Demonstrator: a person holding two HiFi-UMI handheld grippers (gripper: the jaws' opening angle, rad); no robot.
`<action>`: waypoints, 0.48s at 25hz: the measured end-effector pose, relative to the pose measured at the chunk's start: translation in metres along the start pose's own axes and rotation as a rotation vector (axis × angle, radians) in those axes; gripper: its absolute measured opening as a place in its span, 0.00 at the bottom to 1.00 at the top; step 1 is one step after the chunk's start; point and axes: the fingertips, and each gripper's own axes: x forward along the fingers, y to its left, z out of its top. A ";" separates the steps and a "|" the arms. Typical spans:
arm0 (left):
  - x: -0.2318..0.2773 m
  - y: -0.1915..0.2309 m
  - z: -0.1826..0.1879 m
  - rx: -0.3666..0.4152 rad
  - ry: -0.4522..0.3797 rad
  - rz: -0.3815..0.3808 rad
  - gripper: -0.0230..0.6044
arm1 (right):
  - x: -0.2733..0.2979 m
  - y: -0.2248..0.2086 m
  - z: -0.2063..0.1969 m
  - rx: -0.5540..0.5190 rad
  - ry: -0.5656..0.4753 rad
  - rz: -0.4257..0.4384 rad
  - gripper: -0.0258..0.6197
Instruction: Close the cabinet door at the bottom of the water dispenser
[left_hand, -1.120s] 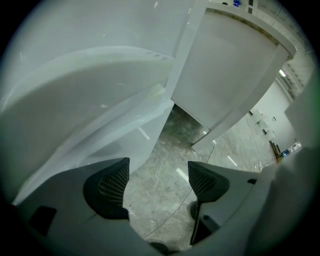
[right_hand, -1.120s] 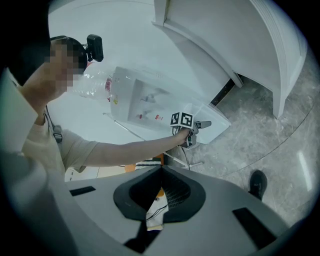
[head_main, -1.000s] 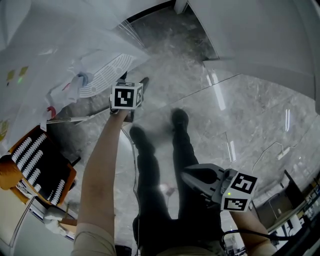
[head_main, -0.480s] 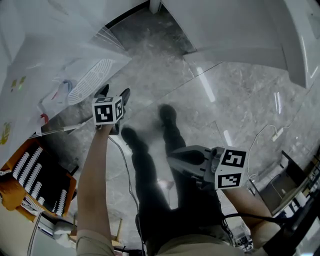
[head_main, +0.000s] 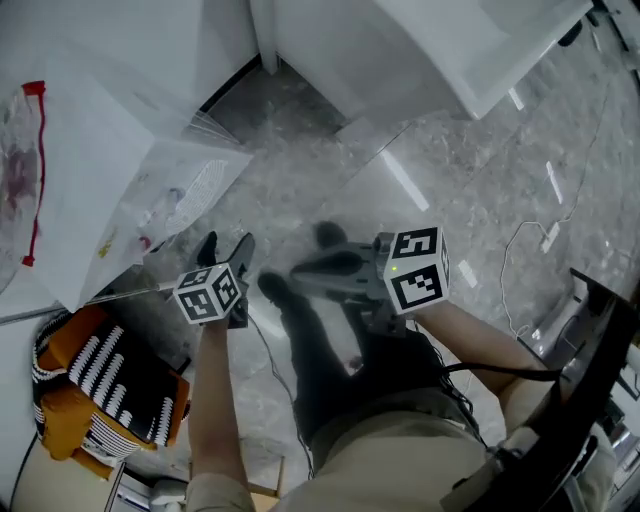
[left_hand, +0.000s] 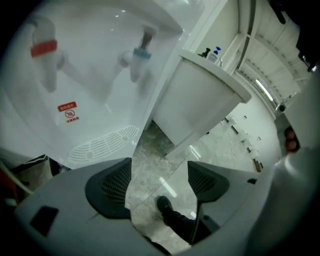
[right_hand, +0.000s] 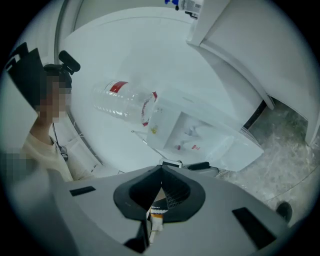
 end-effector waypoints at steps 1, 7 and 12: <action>-0.013 -0.011 0.005 -0.029 -0.014 -0.017 0.58 | -0.001 0.012 0.006 -0.007 -0.002 0.010 0.06; -0.116 -0.085 0.066 -0.088 -0.222 -0.092 0.58 | -0.002 0.077 0.039 -0.062 -0.007 0.079 0.06; -0.183 -0.115 0.098 -0.047 -0.314 -0.043 0.58 | -0.014 0.132 0.055 -0.097 0.006 0.141 0.06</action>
